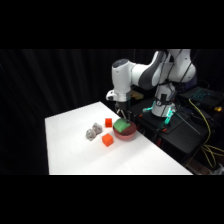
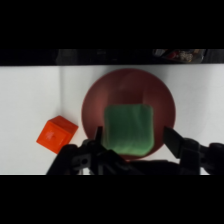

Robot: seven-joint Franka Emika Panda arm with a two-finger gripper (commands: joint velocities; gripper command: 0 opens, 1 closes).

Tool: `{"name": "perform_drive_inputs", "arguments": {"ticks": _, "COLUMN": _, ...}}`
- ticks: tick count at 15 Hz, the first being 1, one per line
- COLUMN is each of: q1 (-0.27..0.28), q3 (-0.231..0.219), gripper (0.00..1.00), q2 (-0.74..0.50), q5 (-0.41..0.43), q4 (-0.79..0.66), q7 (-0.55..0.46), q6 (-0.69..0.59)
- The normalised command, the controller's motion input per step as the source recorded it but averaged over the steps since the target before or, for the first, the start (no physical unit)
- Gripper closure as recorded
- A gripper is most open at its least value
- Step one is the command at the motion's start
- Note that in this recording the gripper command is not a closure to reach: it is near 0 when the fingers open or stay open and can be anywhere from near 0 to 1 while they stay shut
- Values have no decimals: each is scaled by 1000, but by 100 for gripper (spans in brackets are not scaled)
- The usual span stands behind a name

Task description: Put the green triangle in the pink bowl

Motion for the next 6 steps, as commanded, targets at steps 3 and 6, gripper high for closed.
{"name": "perform_drive_inputs", "arguments": {"ticks": 3, "q1": -18, "q3": 13, "gripper": 0, "q2": -105, "q5": 40, "q4": -43, "q7": 31, "q6": 79}}
{"name": "perform_drive_inputs", "arguments": {"ticks": 6, "q1": -18, "q3": 13, "gripper": 0, "q2": -95, "q5": 54, "q4": -23, "q7": 39, "q6": 57}}
